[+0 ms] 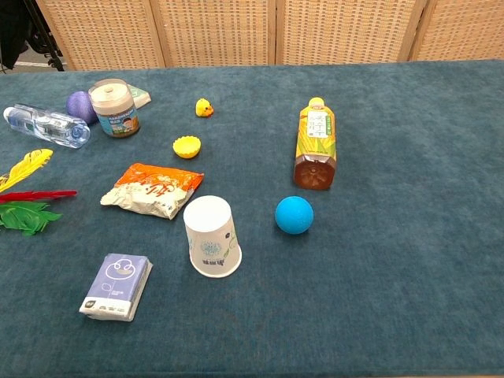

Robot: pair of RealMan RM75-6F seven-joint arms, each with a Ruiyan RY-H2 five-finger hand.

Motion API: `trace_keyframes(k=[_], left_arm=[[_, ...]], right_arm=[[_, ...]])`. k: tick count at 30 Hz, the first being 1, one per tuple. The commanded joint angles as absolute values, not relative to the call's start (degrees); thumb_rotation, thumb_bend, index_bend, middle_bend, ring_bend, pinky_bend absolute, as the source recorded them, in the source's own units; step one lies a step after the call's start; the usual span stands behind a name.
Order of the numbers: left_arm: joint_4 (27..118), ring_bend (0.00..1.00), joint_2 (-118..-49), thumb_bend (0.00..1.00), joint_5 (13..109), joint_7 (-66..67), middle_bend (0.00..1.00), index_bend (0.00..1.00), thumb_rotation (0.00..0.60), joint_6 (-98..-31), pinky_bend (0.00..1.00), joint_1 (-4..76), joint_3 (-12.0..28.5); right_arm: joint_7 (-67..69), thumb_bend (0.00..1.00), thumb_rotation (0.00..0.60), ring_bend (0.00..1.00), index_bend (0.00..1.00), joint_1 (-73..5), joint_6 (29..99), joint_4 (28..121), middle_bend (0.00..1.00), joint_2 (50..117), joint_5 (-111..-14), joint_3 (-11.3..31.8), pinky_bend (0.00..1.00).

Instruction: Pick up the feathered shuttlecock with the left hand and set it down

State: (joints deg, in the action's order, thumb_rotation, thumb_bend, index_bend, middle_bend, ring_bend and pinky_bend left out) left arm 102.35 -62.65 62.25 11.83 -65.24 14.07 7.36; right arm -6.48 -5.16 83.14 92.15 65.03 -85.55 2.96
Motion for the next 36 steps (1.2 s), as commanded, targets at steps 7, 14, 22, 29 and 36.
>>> trace_keyframes(k=[7,14,22,29,36], left_arm=[[100.12,0.0,-67.8,0.23,48.48,21.69,0.0,0.34,0.6,-60.83,0.05,22.28,9.7],[94.59,0.0,-76.27,0.24,43.84,23.07,0.0,0.36,0.6,-61.9,0.05,25.86,11.54],[93.03,0.0,-80.69,0.24,44.46,22.19,0.0,0.39,0.6,-63.63,0.05,27.39,12.4],[93.7,0.0,-82.0,0.25,44.45,21.54,0.0,0.41,0.6,-63.94,0.05,28.09,12.57],[94.53,0.0,-81.94,0.25,45.49,21.11,0.0,0.47,0.6,-64.82,0.05,27.87,11.86]], right_arm=[[-5.78,0.0,0.6,0.0,0.36,-5.21,82.79,92.38,0.0,64.83,-85.97,2.61,0.0],[-5.55,0.0,0.6,0.0,0.36,-5.25,82.47,92.48,0.0,64.88,-86.42,2.19,0.0],[-5.36,0.0,0.6,0.0,0.36,-5.23,82.34,92.47,0.0,64.84,-86.55,2.01,0.0],[-5.01,0.0,0.6,0.0,0.36,-5.29,82.22,92.15,0.0,64.88,-86.35,2.14,0.0],[-5.27,0.0,0.6,0.0,0.36,-5.27,82.33,91.94,0.0,65.09,-86.43,2.12,0.0]])
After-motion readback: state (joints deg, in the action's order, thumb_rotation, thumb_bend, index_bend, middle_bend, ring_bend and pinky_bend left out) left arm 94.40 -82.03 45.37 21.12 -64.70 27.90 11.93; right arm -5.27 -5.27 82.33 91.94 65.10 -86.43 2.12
